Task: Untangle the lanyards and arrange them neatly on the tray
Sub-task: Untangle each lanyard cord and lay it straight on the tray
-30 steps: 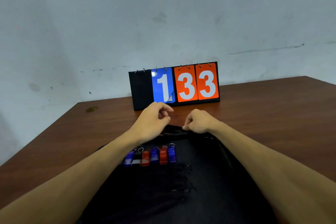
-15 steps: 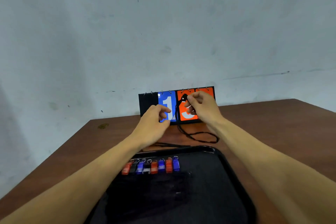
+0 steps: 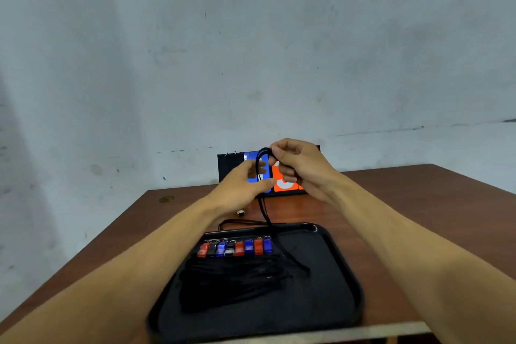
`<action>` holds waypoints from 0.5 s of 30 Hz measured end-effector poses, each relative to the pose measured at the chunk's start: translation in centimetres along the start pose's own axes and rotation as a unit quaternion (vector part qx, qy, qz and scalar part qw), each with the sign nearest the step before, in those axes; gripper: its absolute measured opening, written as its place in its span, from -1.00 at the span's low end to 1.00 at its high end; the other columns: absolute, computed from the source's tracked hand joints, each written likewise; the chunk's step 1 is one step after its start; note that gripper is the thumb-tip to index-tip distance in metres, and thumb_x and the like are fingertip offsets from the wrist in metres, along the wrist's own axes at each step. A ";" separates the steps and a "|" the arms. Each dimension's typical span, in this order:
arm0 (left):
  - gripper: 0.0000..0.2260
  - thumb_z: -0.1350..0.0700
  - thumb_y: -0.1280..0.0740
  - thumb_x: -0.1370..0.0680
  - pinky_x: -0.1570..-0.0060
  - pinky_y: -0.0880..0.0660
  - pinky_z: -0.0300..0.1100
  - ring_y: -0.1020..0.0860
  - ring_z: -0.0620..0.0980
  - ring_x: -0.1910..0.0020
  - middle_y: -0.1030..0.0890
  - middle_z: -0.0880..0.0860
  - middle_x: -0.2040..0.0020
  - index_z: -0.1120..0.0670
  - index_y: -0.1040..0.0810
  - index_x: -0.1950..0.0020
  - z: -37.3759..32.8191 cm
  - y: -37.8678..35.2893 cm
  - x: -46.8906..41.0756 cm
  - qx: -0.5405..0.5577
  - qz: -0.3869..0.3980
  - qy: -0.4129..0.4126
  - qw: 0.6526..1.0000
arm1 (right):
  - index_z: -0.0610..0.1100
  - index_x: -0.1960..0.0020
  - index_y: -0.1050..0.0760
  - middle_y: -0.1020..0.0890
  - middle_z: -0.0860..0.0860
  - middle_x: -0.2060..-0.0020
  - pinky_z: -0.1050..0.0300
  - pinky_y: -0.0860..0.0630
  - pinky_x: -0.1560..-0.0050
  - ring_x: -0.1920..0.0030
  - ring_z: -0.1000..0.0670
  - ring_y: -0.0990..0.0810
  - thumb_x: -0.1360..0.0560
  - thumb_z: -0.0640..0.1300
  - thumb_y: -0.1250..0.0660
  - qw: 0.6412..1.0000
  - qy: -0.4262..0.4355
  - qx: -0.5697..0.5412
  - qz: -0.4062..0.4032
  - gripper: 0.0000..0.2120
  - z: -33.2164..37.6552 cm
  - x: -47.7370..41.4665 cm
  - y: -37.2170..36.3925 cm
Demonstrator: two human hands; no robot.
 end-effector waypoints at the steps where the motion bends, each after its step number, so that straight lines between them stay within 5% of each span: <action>1: -0.82 0.05 -0.33 -0.55 -0.20 -0.40 -0.21 -0.54 -0.08 -0.17 -0.60 -0.05 -0.12 0.02 -0.52 -0.14 -0.2 -0.4 0.4 0.024 0.009 0.002 1.000 | -0.20 0.06 -0.53 -0.59 -0.04 0.30 0.27 -0.23 0.51 0.48 0.07 -0.24 -0.58 -0.21 -0.25 1.000 0.004 -0.021 -0.007 -0.89 0.5 0.3 0.0; 6: -0.77 0.08 -0.20 -0.62 -0.14 -0.46 0.10 -0.63 0.07 0.23 -0.59 0.11 0.36 0.14 -0.55 0.13 0.0 -1.4 2.5 0.097 0.038 0.009 0.994 | -0.17 0.08 -0.56 -0.52 -0.04 0.32 0.30 -0.14 0.58 0.50 0.10 -0.19 -0.60 -0.24 -0.21 0.988 0.019 -0.122 -0.094 -0.83 1.8 1.9 2.2; 11: -0.71 0.01 -0.09 -0.66 0.14 -0.49 -0.06 -0.35 -0.07 0.47 -0.25 -0.04 0.46 0.14 -0.50 0.07 0.9 -0.9 4.3 0.129 0.032 0.042 0.990 | -0.16 0.01 -0.56 -0.53 -0.01 0.31 0.30 -0.14 0.58 0.52 0.12 -0.21 -0.61 -0.21 -0.20 0.973 0.000 -0.155 -0.170 -0.84 1.0 3.8 4.8; 15: -0.70 0.06 -0.05 -0.67 0.35 -0.32 -0.17 -0.21 -0.07 0.47 -0.20 -0.04 0.45 0.14 -0.48 0.09 -0.3 -0.3 4.8 0.207 -0.023 0.065 0.976 | -0.16 -0.02 -0.57 -0.46 0.00 0.31 0.24 -0.12 0.48 0.46 0.10 -0.18 -0.64 -0.13 -0.14 0.989 -0.030 -0.083 -0.118 -0.76 -0.7 5.0 3.5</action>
Point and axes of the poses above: each hand's wrist, its own x-axis away from the middle knuckle, its own y-axis out of the back of the hand, z = x × y, the point moved 10 cm from there along -x, towards the middle knuckle
